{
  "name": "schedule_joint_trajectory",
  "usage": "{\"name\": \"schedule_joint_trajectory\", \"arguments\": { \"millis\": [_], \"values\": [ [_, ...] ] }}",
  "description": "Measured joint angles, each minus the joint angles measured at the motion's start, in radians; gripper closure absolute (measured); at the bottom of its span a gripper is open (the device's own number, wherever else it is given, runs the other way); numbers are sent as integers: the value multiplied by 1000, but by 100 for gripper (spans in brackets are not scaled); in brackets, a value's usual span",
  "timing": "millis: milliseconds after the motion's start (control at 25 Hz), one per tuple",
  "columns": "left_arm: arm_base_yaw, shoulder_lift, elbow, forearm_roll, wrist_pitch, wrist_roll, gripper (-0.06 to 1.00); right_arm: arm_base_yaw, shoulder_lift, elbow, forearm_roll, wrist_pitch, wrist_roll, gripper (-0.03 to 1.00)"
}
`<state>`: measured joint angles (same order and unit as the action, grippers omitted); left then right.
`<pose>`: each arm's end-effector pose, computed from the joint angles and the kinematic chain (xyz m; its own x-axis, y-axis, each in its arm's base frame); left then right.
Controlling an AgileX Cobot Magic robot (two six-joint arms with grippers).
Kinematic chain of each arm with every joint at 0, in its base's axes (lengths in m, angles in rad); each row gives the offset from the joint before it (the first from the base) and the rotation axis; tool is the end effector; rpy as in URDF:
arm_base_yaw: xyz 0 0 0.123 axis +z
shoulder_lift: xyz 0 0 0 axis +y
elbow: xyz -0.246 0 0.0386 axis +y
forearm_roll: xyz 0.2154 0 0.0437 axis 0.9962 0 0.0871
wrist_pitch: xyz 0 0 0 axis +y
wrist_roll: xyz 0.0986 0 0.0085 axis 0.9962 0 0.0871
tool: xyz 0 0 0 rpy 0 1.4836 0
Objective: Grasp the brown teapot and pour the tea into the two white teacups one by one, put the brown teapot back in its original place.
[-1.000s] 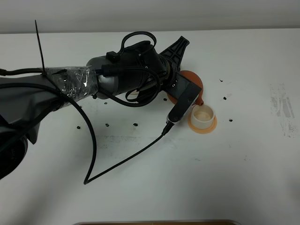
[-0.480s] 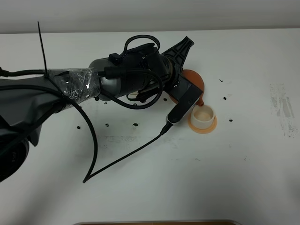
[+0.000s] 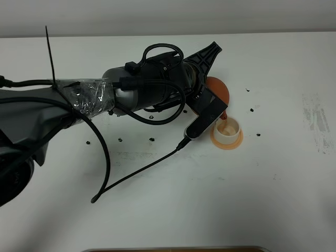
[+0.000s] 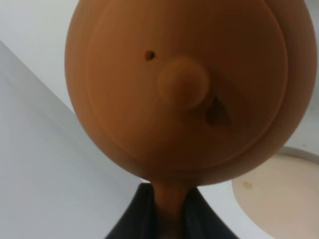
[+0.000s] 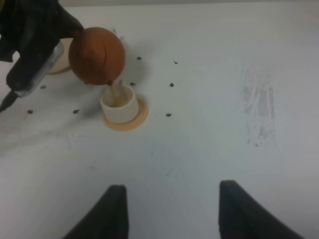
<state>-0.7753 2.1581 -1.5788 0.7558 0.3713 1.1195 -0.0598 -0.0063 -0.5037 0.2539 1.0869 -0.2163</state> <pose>0.3326 -0.2914 0.1584 0.6623 0.6581 0.3581 0.3320 -0.6862 0.6472 0.0074 0.0216 0.2590 -0.4421 -0.0673 -0.8944 -0.1823 0.9831 0.0161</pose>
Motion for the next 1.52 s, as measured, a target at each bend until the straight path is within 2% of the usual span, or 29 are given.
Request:
{"name": "schedule_joint_trajectory", "arguments": {
  "millis": [760, 1520],
  "values": [
    [0, 13, 1, 76, -20, 0, 82, 0, 0, 0, 0, 0, 0, 53],
    [0, 13, 1, 101, -49, 1, 82, 0, 0, 0, 0, 0, 0, 53]
  ]
}}
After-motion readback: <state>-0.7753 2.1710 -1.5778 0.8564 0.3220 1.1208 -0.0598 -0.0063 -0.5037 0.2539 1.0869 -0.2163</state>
